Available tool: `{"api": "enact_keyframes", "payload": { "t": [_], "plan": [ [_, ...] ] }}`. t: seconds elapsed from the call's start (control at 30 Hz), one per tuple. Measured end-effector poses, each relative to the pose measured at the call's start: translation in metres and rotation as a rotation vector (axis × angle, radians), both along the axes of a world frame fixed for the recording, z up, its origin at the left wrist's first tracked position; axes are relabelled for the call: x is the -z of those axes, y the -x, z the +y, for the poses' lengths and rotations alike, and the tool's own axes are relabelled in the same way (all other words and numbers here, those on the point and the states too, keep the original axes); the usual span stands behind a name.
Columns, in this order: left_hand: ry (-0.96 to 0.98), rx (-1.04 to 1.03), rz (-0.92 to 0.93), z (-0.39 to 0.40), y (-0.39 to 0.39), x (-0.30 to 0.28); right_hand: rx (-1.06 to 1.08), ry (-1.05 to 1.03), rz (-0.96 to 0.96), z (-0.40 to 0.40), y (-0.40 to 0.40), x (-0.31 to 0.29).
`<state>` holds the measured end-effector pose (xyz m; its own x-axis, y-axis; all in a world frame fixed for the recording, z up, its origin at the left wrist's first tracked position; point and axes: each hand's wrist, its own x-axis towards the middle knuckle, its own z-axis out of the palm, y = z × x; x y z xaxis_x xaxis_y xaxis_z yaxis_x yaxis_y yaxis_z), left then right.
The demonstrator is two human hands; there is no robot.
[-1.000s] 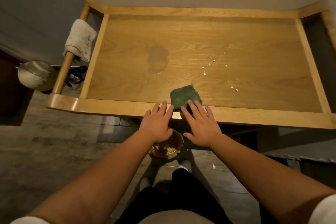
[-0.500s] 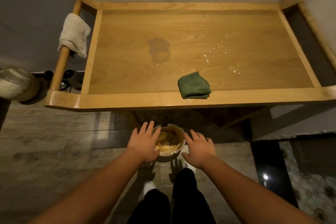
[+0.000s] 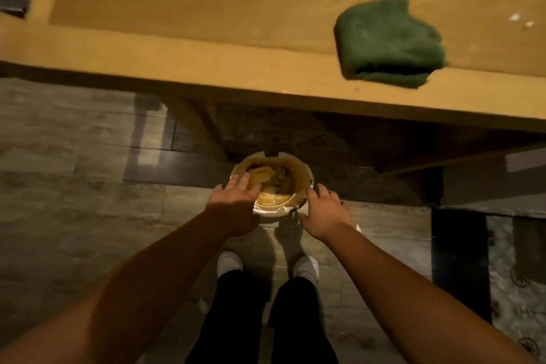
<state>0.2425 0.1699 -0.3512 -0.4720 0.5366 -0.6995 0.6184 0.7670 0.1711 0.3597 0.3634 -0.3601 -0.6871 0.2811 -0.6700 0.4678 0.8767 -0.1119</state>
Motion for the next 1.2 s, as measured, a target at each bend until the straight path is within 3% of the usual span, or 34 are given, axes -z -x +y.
{"api": "enact_keyframes", "payload": {
  "t": [0.1,0.37,0.57,0.77,1.07,1.13,1.2],
  "plan": [
    [-0.033,-0.079,-0.019,0.008,-0.004,0.048,0.0,0.023,-0.019,0.001,0.005,0.048],
    [-0.13,-0.513,-0.293,-0.005,-0.005,0.151,0.154,0.082,-0.045,0.008,0.016,0.139],
    [-0.122,-0.78,-0.212,-0.006,-0.002,0.195,0.571,0.22,-0.053,0.01,0.027,0.174],
    [-0.273,-1.251,-0.269,0.004,0.001,0.214,1.102,0.426,0.048,0.016,0.03,0.199],
    [-0.291,-1.249,-0.25,0.005,0.01,0.182,1.066,0.298,0.045,0.039,0.029,0.184],
    [-0.354,-1.356,-0.277,0.008,0.011,0.163,1.14,0.402,0.041,0.045,0.024,0.167],
    [-0.396,-1.628,-0.328,0.011,0.008,0.139,1.267,0.53,0.061,0.046,0.018,0.141]
  ]
}}
